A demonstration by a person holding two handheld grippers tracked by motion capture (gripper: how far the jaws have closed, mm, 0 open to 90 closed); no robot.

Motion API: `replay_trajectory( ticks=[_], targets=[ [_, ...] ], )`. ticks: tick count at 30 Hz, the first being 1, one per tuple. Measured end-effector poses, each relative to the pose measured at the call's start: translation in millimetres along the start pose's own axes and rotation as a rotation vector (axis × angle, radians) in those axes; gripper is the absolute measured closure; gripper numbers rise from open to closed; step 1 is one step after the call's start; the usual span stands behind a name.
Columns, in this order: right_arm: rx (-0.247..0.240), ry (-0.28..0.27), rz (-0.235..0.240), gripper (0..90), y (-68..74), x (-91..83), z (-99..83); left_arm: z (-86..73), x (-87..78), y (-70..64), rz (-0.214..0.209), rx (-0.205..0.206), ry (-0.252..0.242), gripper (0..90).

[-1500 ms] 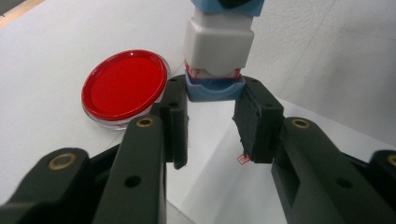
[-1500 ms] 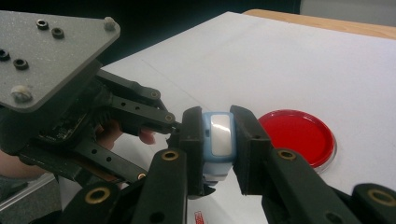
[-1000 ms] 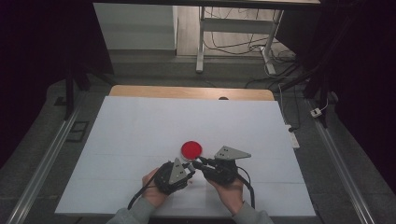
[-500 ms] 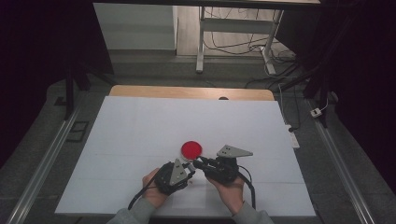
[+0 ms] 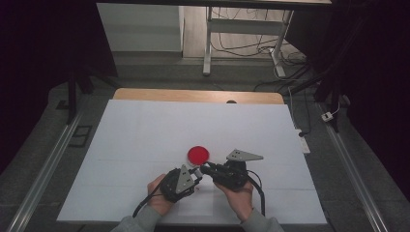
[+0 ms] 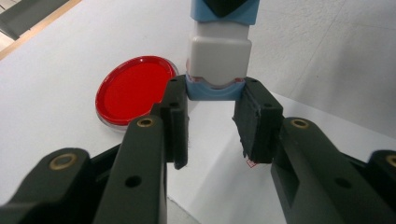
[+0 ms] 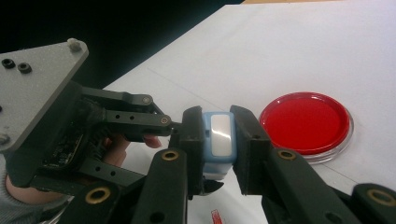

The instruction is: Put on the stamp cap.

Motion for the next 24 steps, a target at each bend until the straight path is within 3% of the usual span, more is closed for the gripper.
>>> replay_trajectory(
  ticks=[16, 24],
  targets=[
    [-0.006, 0.045, 0.011, 75.4, 0.1, 3.3, -2.1, 2.0, -0.7, -3.7, 0.013, 0.039, 0.010, 66.2],
    [-0.008, 0.042, 0.010, 75.4, -0.5, 2.6, -1.2, -1.2, 0.0, -0.7, -0.006, 0.017, 0.011, 65.9]
  ],
)
Point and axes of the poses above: each handheld gripper's, and its own axes: x roughly forward along the jaws, z roughly out of its top, y roughly to its left, the point moved 1 cm from there along x, roughly forward along the jaws, and after that the axes turned 13 degrees about -y, right-handed, at the moved point
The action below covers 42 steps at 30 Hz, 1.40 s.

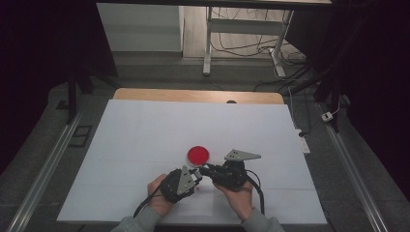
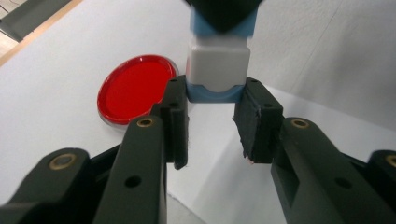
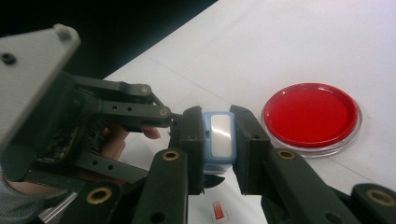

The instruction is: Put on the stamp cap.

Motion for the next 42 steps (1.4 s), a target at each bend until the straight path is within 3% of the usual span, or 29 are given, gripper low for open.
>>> replay_trajectory(
  ticks=[11, 19, 25, 31, 34, 42],
  targets=[
    [-0.038, -0.008, 0.003, 75.3, 2.5, -0.5, 0.1, -0.8, 0.5, 3.3, -0.015, -0.041, -0.008, 63.1],
    [-0.053, -0.030, 0.002, 75.3, 1.6, -3.1, 2.1, -2.5, -2.5, 10.0, -0.005, -0.081, 0.000, 47.4],
    [-0.064, -0.046, -0.007, 75.2, -1.1, -7.3, 5.2, -3.3, -8.0, 14.7, -0.021, -0.116, -0.010, 39.8],
    [-0.098, -0.051, -0.013, 75.2, -3.0, -9.8, 6.9, -6.2, -24.9, 24.8, -0.049, -0.192, -0.031, 35.2],
    [-0.109, -0.051, -0.018, 75.2, -4.1, -11.0, 7.6, -9.2, -33.2, 32.4, -0.074, -0.231, -0.018, 32.3],
    [-0.142, -0.061, -0.034, 75.2, -8.8, -14.9, 10.5, -15.9, -55.6, 51.1, -0.058, -0.292, -0.036, 31.3]
  ],
)
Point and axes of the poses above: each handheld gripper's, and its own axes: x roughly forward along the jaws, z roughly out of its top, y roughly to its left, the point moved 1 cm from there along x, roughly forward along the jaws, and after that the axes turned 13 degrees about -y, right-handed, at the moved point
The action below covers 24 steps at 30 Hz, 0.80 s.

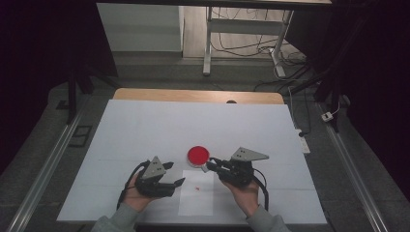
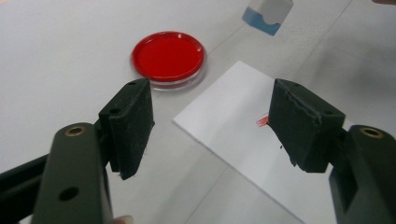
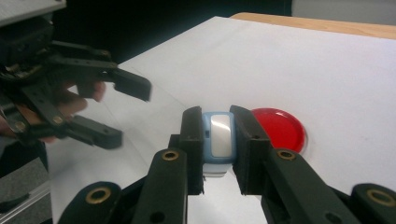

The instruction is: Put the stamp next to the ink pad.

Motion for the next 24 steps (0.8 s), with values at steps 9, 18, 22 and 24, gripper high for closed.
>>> replay_trajectory(
  ticks=[9, 18, 22, 24],
  targets=[
    [-0.015, 0.005, -0.026, 75.1, -8.8, -4.1, 1.7, -7.3, -22.9, 16.3, 0.038, -0.046, 0.006, 30.2],
    [-0.039, 0.013, -0.055, 75.1, -18.1, -8.4, 3.6, -18.4, -45.8, 24.8, 0.090, -0.071, 0.029, 29.7],
    [-0.065, 0.024, -0.078, 75.1, -22.1, -9.5, 4.3, -24.6, -55.9, 29.7, 0.107, -0.087, 0.034, 29.6],
    [-0.071, 0.033, -0.091, 75.1, -25.1, -9.8, 4.6, -27.5, -59.4, 31.6, 0.115, -0.090, 0.038, 29.5]
  ],
)
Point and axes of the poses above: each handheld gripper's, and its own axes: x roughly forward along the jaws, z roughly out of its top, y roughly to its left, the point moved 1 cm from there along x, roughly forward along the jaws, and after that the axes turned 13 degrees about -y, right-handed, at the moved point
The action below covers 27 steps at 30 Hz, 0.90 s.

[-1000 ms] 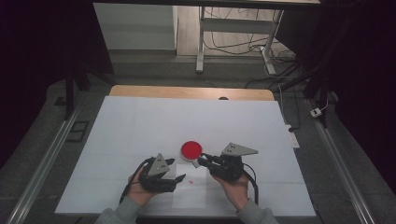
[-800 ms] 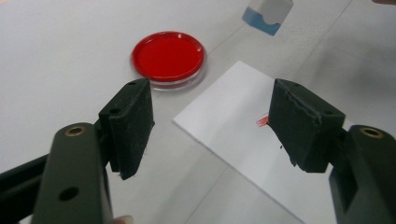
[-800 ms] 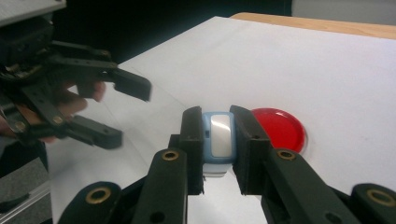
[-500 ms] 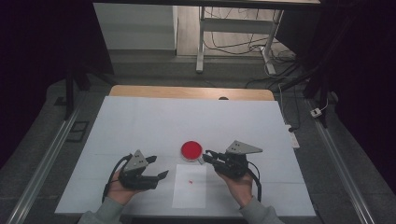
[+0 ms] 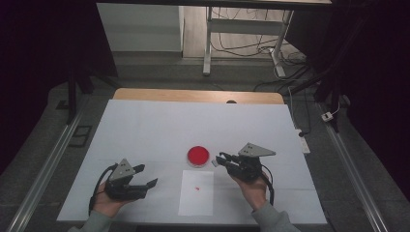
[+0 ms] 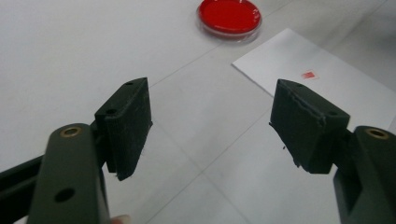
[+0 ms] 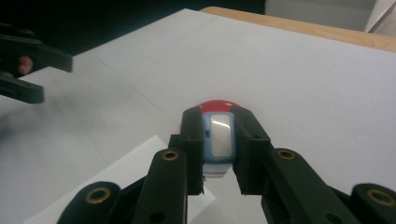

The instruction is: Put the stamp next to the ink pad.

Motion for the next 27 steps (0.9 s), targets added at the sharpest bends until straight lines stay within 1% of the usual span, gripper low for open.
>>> replay_trajectory(
  ticks=[6, 12, 13, 16, 19, 22, 27],
  targets=[
    [-0.036, 0.045, -0.049, 75.1, -11.8, 2.5, -1.5, -6.6, -5.2, 4.4, 0.014, 0.002, 0.011, 29.1],
    [-0.083, 0.101, -0.074, 75.1, -20.0, 14.4, -2.3, -10.3, -7.4, 7.9, 0.023, -0.006, 0.015, 28.8],
    [-0.081, 0.103, -0.075, 75.0, -20.8, 17.3, -2.5, -10.7, -7.7, 8.5, 0.025, -0.007, 0.015, 28.8],
    [-0.093, 0.150, -0.077, 75.0, -25.0, 26.7, -3.0, -11.6, -8.1, 9.4, 0.028, -0.011, 0.015, 28.5],
    [-0.089, 0.159, -0.079, 75.0, -27.8, 35.1, -4.5, -11.8, -8.1, 10.0, 0.030, -0.012, 0.016, 28.3],
    [-0.112, 0.193, -0.091, 75.0, -27.7, 39.9, -6.3, -11.9, -7.9, 10.3, 0.030, -0.010, 0.017, 28.1],
    [-0.113, 0.216, -0.098, 74.9, -29.3, 44.1, -8.8, -12.0, -7.2, 9.8, 0.029, -0.007, 0.018, 28.0]
  ],
)
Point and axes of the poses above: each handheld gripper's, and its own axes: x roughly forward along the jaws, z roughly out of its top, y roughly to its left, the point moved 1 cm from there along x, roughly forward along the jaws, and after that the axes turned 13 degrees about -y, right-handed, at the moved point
